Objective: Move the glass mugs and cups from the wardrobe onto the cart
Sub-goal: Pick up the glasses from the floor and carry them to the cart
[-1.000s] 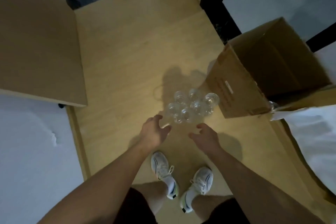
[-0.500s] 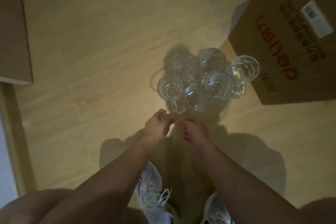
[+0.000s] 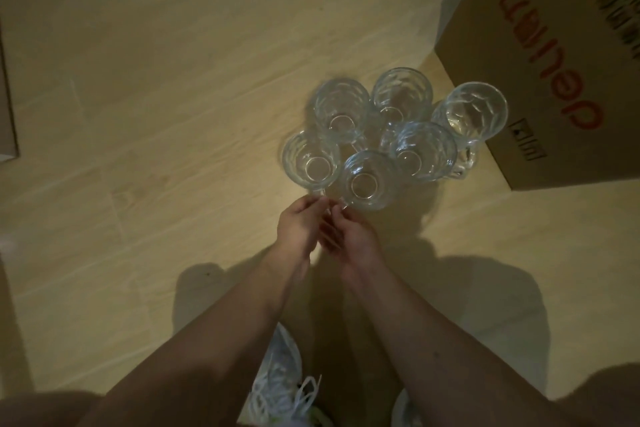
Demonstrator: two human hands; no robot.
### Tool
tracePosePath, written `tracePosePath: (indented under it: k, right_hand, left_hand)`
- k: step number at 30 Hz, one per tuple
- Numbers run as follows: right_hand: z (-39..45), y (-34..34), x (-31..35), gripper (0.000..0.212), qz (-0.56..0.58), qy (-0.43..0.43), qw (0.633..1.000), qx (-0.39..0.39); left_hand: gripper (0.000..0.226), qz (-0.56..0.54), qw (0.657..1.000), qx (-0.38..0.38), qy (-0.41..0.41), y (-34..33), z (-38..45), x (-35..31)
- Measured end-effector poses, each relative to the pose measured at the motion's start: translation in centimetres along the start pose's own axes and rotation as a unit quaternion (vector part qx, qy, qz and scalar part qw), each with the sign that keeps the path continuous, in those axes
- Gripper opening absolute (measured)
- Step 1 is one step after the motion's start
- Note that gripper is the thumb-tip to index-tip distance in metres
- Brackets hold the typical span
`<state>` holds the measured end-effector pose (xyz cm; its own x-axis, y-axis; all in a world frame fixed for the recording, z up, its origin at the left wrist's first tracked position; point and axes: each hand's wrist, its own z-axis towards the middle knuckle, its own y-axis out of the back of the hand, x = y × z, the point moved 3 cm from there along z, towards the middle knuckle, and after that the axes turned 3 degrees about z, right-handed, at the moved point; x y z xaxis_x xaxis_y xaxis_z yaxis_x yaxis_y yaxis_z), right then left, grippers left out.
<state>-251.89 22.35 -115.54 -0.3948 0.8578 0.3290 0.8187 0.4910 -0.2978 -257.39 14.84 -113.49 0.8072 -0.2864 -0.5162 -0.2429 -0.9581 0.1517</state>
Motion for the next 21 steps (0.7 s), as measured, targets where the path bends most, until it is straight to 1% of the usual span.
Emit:
tracePosePath:
  k: [3, 5, 7, 8, 10, 13, 16, 18, 21]
  right_hand:
    - [-1.0, 0.7, 0.1, 0.013, -0.027, 0.003, 0.999, -0.030]
    - [-2.4, 1.3, 1.1, 0.018, -0.057, 0.006, 0.997, -0.051]
    - [-4.6, 1.7, 2.9, 0.024, -0.093, 0.002, 0.993, -0.072]
    - [-7.3, 1.5, 4.4, 0.020, -0.113, -0.007, 0.990, -0.084]
    - [-11.0, 1.7, 6.1, 0.008, -0.156, -0.023, 0.983, -0.096]
    - [-19.6, 0.4, 9.6, 0.014, -0.217, -0.016, 0.970, -0.105]
    - [-29.5, -3.3, 13.8, 0.011, -0.213, -0.011, 0.974, -0.078]
    - [-36.2, -7.2, 17.1, 0.012, -0.211, 0.007, 0.976, -0.053]
    - [-46.0, -13.9, 22.4, 0.015, -0.234, 0.037, 0.970, -0.053]
  left_hand:
    - [0.006, 0.022, 0.999, 0.013, 0.024, 0.2, -0.7, -0.9]
    - [0.007, 0.021, 0.998, 0.037, 0.050, 0.1, -1.9, -1.6]
    - [0.010, 0.006, 0.994, 0.053, 0.093, 0.8, -4.3, -3.1]
    - [0.013, -0.006, 0.991, 0.053, 0.124, 1.6, -6.7, -4.3]
    - [0.019, -0.032, 0.985, 0.050, 0.159, 3.1, -10.0, -5.7]
    - [0.022, -0.068, 0.978, 0.052, 0.189, 5.8, -18.0, -9.8]
    - [0.025, -0.067, 0.980, 0.052, 0.182, 8.4, -26.6, -15.7]
    - [0.027, -0.084, 0.982, 0.072, 0.155, 10.1, -32.7, -20.9]
    - [0.028, -0.092, 0.986, 0.092, 0.106, 12.4, -42.1, -29.8]
